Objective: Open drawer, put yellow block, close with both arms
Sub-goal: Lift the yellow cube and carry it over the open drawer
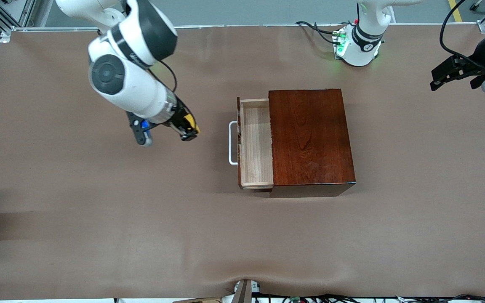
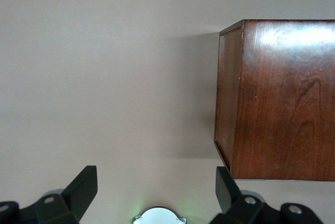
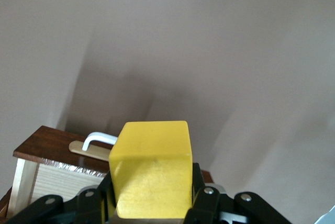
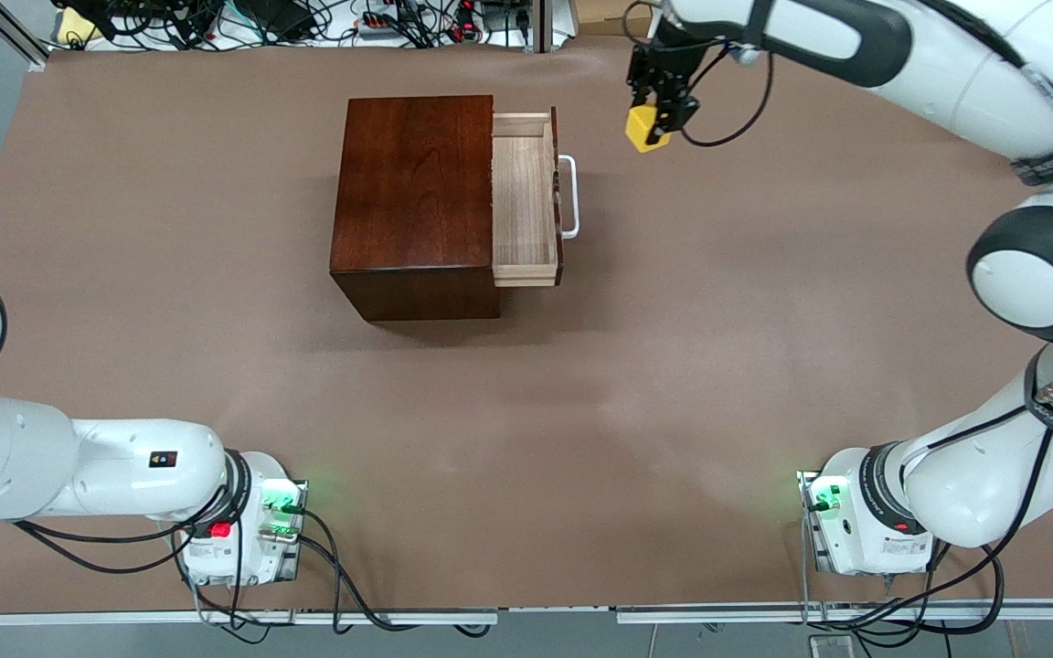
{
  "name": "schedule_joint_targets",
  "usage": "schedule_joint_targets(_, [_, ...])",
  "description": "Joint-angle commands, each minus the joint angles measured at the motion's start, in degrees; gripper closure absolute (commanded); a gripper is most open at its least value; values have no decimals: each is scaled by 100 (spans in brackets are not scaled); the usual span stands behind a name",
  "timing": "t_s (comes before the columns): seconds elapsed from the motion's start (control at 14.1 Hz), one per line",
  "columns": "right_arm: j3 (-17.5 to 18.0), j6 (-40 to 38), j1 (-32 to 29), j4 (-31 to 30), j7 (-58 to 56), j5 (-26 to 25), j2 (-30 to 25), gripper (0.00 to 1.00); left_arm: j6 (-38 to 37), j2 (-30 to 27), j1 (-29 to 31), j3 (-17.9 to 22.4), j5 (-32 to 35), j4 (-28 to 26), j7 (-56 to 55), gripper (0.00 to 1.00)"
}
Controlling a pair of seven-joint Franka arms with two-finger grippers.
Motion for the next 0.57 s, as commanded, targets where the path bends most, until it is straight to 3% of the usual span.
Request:
schedule_joint_targets(0.0, [-66, 352, 244, 415, 624, 110, 399, 100, 59, -59, 47, -41, 100, -57, 48, 0])
schedule_joint_targets(0.5, [-75, 1356, 930, 441, 1425, 75, 927, 100, 68, -59, 47, -41, 100, -57, 48, 0])
